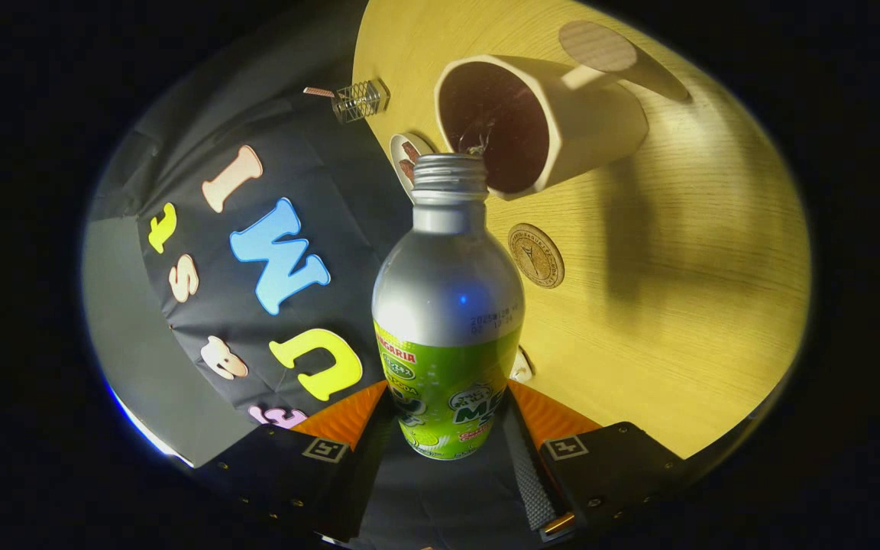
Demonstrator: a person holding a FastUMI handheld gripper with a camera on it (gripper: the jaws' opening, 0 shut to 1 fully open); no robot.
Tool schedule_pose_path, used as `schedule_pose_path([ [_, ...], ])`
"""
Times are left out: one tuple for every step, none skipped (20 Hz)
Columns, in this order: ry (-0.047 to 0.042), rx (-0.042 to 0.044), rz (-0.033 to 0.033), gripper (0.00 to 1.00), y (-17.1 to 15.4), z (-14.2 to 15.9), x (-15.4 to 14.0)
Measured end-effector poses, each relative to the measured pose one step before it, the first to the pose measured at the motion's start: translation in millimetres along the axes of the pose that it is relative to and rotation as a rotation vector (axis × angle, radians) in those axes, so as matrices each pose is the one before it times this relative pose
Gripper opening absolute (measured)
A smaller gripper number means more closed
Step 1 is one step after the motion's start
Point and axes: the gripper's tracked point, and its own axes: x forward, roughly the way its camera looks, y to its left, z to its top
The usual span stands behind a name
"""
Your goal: Take the bottle from table, then pour the juice into the cup, finally place the bottle on the coaster
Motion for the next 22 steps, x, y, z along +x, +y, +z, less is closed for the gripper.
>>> schedule_pose_path([
  [-0.00156,0.00760,-0.00109,0.78,1.03,-0.10,-1.56],
  [-0.00564,0.01117,0.00443,0.78,1.99,1.65,-2.21],
  [-0.00243,0.01569,0.00194,0.78,2.70,0.90,-1.45],
  [-0.00023,0.00938,0.00300,0.78,2.65,0.06,0.44],
  [0.00119,0.00321,-0.00037,0.78,1.35,-2.21,0.10],
  [0.00448,0.00318,-0.00006,0.78,0.70,-2.12,-0.66],
  [0.00466,0.00626,-0.00010,0.78,1.43,-0.96,-2.66],
  [-0.00003,0.00692,0.00365,0.78,2.00,0.03,-0.33],
  [0.00188,0.00840,0.00047,0.78,2.05,-1.17,1.17],
  [0.00519,0.00782,-0.00098,0.78,1.73,-1.61,1.38],
  [0.00175,0.00512,0.00181,0.78,2.01,-1.55,-0.65],
  [0.00655,0.00554,0.00021,0.78,0.58,-2.36,1.31],
  [0.00241,0.00429,0.00059,0.78,2.40,-0.54,-0.74],
  [0.00020,0.00729,-0.00010,0.78,0.33,-1.23,1.36],
  [-0.00107,0.00845,0.00406,0.78,1.40,0.18,0.29],
  [0.00073,0.00616,0.00066,0.78,1.50,-0.95,0.16],
  [0.00308,0.00108,0.00106,0.78,2.53,-1.21,-0.39],
  [0.00286,0.00057,-0.00121,0.78,0.84,-1.76,0.66],
  [0.00247,0.00071,0.00148,0.78,1.41,-0.29,0.28],
  [0.00195,0.00245,-0.00095,0.78,0.20,-0.84,1.29],
  [0.00038,0.00201,0.00050,0.78,1.57,-0.42,-1.08],
  [0.00027,0.00446,-0.00111,0.78,0.11,-0.58,0.19],
])
